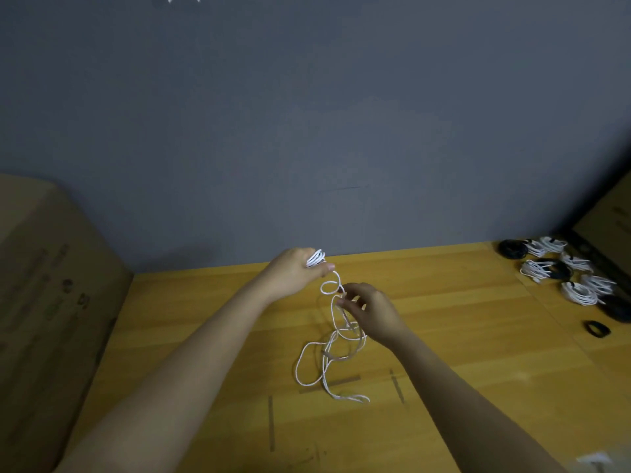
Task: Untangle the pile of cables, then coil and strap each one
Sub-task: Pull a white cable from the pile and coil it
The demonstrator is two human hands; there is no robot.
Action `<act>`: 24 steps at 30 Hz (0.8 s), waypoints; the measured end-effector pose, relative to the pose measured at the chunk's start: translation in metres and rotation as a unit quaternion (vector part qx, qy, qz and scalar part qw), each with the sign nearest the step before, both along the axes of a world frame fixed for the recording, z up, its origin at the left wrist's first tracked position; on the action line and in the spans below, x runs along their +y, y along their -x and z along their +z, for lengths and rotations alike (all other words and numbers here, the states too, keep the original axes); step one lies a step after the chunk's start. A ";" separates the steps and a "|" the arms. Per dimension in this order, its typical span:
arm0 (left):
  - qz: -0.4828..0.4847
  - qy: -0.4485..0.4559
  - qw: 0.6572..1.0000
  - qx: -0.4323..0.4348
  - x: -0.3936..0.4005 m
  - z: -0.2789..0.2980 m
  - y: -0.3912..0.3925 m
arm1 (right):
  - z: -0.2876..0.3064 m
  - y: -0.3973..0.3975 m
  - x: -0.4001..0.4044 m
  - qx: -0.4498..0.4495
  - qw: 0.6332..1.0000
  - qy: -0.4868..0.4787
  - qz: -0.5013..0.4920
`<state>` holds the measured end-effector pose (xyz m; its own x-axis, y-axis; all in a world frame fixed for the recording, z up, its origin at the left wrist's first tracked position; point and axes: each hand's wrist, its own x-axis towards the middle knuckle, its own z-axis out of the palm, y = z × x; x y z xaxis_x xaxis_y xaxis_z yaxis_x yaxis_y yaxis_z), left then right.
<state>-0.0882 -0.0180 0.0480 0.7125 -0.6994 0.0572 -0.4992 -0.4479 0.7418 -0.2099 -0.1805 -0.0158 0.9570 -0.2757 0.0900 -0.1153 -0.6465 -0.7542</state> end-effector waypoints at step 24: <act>0.078 0.213 0.974 -0.007 -0.061 0.125 -0.031 | 0.152 -0.066 -0.074 -0.098 0.989 0.022 -0.112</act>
<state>-0.0569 -0.0793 0.1733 0.8058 -0.4927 0.3284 -0.4604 -0.1725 0.8708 -0.1440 -0.2549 0.1360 0.8360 -0.4699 0.2833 -0.1137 -0.6534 -0.7484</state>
